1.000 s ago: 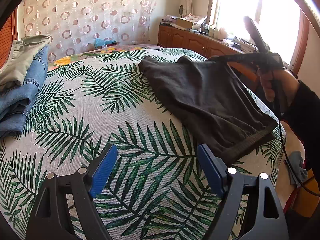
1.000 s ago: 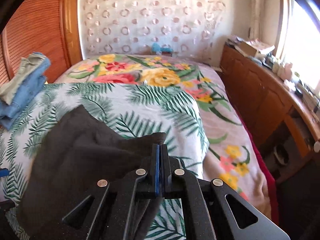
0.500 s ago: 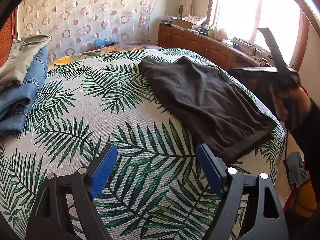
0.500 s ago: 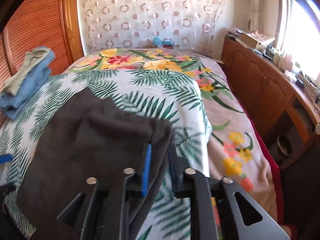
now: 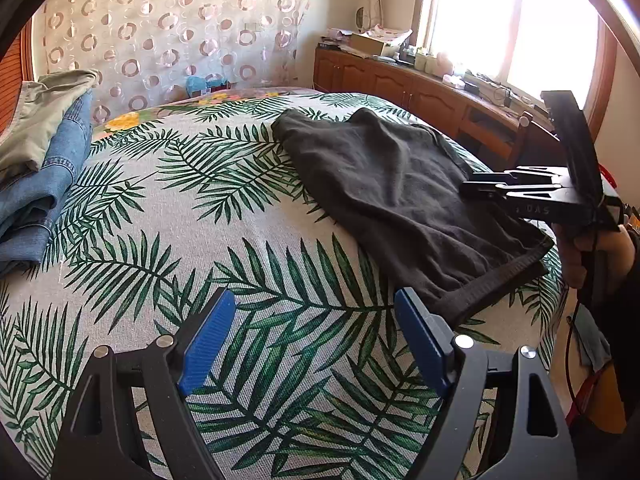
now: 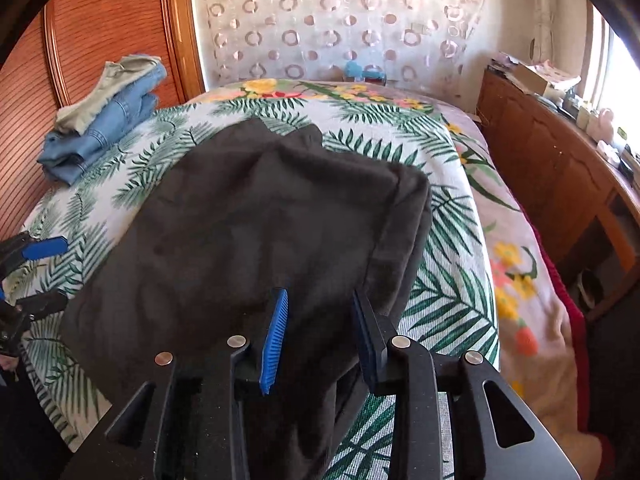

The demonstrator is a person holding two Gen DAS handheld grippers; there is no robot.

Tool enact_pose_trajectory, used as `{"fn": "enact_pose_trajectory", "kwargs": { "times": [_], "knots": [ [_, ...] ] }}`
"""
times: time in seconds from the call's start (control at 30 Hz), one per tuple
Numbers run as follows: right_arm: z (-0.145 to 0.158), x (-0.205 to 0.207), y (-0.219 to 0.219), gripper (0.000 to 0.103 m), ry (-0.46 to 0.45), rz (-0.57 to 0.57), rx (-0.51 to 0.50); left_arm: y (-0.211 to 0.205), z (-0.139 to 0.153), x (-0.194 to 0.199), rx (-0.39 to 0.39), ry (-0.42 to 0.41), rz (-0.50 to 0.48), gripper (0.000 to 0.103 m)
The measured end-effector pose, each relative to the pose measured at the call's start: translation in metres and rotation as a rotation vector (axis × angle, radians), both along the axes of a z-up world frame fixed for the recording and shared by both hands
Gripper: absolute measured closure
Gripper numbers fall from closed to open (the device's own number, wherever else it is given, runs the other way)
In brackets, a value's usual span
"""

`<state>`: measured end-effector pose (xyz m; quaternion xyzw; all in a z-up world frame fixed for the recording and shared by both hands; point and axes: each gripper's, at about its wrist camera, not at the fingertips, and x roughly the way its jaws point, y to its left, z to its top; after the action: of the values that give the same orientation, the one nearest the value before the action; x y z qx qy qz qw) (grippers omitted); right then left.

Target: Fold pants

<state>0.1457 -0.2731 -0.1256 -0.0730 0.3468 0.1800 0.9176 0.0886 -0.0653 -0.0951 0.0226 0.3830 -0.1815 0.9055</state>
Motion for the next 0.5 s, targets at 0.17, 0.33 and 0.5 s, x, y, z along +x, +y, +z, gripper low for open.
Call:
{"fn": "enact_pose_trajectory", "kwargs": {
  "times": [0.17,0.33,0.5],
  "knots": [
    [-0.002,-0.002,0.003,0.066,-0.026,-0.004,-0.004,0.0,0.0,-0.001,-0.002,0.0,-0.002,0.02],
    [-0.003,-0.007,0.008,0.066,-0.021,-0.012,-0.006,0.0,0.003,-0.004,-0.009,-0.008,-0.023,0.02],
    [0.006,-0.025,0.002,0.066,-0.029,-0.033,0.053,-0.006,0.006,-0.009,-0.015,-0.012,-0.062,0.022]
  ]
}}
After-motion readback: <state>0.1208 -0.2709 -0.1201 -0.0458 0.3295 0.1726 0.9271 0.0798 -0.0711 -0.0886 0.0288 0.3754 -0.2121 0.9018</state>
